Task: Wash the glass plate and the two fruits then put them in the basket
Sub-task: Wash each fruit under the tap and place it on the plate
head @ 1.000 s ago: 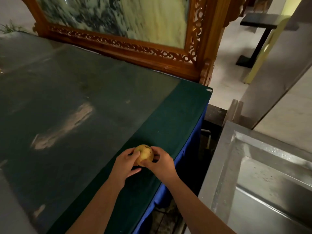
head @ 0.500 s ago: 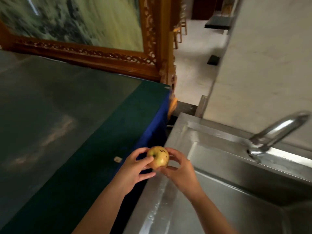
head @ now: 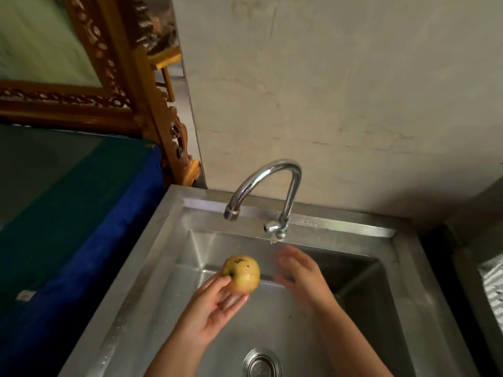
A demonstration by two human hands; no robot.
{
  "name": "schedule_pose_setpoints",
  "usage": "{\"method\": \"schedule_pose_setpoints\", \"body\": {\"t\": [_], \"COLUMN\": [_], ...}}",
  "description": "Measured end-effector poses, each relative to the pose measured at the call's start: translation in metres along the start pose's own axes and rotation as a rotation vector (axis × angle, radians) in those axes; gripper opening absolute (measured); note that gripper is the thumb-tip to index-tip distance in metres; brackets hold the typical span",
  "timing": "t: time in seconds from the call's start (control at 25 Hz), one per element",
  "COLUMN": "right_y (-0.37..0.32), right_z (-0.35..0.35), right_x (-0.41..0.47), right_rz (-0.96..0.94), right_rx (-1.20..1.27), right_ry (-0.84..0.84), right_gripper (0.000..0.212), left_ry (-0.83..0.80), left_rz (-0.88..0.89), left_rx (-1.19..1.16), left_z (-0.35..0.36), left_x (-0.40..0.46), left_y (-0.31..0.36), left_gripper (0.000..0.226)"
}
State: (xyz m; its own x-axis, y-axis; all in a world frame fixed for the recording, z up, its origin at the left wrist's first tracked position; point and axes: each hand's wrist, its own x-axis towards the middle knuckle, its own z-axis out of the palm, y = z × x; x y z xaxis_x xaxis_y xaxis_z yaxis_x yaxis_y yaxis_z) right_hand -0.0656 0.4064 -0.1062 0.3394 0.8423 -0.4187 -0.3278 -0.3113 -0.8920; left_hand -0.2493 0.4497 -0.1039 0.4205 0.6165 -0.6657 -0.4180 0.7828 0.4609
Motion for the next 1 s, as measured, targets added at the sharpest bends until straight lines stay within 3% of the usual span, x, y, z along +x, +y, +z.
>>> {"method": "schedule_pose_setpoints", "body": {"t": [0.16,0.24,0.52,0.76,0.92,1.0], "right_y": [-0.003,-0.013,-0.056,-0.058,-0.003,0.011], "right_z": [-0.005,0.003,0.008,0.005,0.012,0.027], "right_x": [0.030,0.038,0.067,0.068,0.039,0.029], "right_rz": [0.237,0.299,0.352,0.362,0.430,0.422], "right_rx": [0.304,0.367,0.348,0.603,0.405,0.226], "right_ry": [0.106,0.102,0.167,0.076,0.043,-0.056], "right_gripper": [0.040,0.023,0.020,0.031,0.025,0.024], "left_ry": [0.092,0.111,0.148,0.247,0.333,0.368], "left_rz": [-0.018,-0.012,0.032,0.070,0.080,0.090], "left_rx": [-0.143,-0.144,-0.160,-0.149,-0.142,-0.098], "left_z": [0.013,0.015,0.016,0.017,0.022,0.023], "left_x": [0.012,0.015,0.019,0.012,0.002,-0.003], "left_y": [-0.002,-0.003,-0.003,0.008,0.024,0.030], "left_gripper": [0.009,0.015,0.028,0.014,0.006,0.008]}}
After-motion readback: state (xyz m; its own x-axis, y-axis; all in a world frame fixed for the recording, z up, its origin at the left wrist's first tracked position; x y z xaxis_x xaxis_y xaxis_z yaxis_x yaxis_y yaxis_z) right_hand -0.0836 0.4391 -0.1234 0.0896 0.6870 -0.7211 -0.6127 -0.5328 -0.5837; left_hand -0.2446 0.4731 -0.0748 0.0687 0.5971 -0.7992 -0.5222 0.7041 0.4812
